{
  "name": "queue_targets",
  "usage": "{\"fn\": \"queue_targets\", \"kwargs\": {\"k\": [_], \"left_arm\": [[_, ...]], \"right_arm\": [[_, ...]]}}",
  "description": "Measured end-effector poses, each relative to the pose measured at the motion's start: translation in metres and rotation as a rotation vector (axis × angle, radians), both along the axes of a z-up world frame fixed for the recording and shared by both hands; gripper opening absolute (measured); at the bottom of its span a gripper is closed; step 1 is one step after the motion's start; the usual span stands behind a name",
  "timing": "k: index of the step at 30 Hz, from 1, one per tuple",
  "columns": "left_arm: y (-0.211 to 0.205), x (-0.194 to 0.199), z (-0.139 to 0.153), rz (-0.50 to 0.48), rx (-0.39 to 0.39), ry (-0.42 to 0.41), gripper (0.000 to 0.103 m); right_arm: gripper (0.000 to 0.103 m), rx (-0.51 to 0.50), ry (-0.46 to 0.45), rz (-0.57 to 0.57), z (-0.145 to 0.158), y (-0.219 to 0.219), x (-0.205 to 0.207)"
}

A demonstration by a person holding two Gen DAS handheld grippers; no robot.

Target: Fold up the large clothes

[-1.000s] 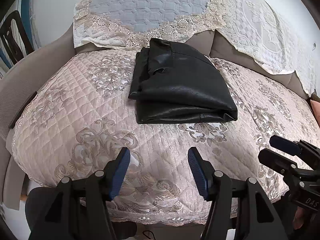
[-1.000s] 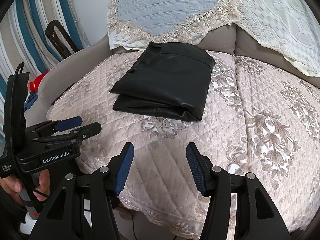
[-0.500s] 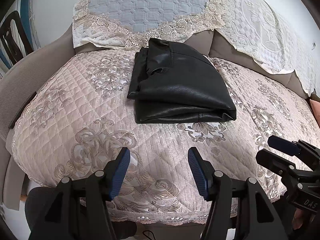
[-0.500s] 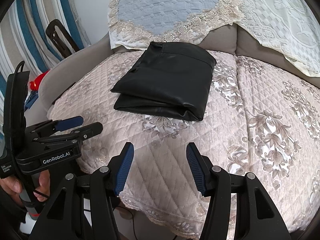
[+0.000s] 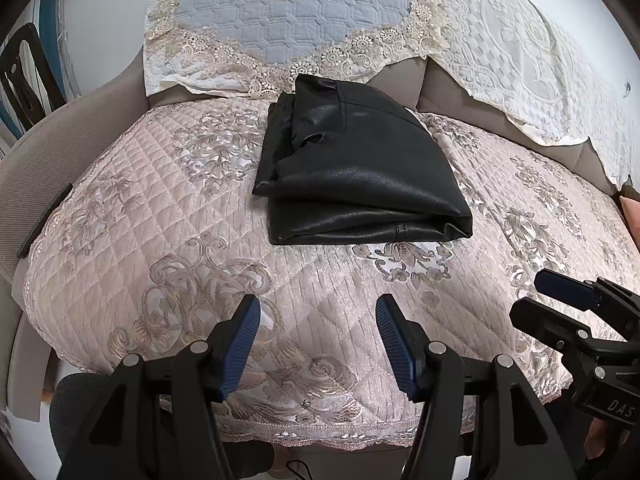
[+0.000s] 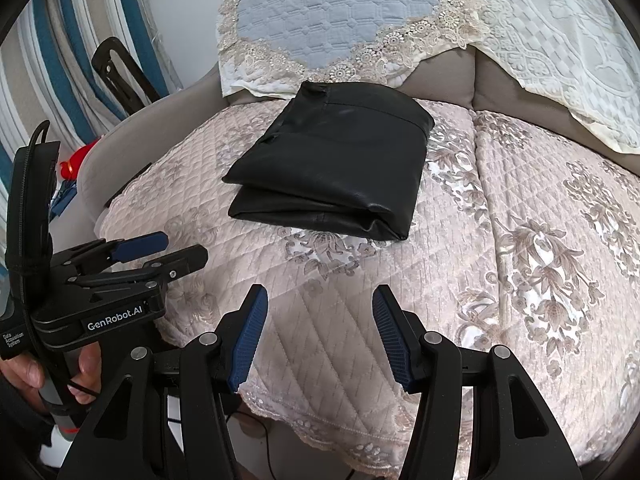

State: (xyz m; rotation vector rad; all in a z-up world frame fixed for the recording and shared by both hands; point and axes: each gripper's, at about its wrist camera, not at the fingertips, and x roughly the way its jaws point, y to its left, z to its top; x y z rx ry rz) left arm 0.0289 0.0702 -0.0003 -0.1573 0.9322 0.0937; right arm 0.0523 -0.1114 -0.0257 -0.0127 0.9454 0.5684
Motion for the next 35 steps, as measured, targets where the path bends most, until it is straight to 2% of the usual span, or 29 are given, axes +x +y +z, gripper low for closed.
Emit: {"fn": "queue_targets", "kwargs": {"k": [20, 35], "left_arm": [[0.001, 0.001, -0.002, -0.006, -0.003, 0.007, 0.062], [-0.004, 0.007, -0.005, -0.001, 0.044, 0.021, 0.063]], "right_arm": [[0.056, -0.003, 0.0, 0.005, 0.001, -0.001, 0.0], [0.056, 0.009, 0.002, 0.014, 0.0, -0.011, 0.005]]}}
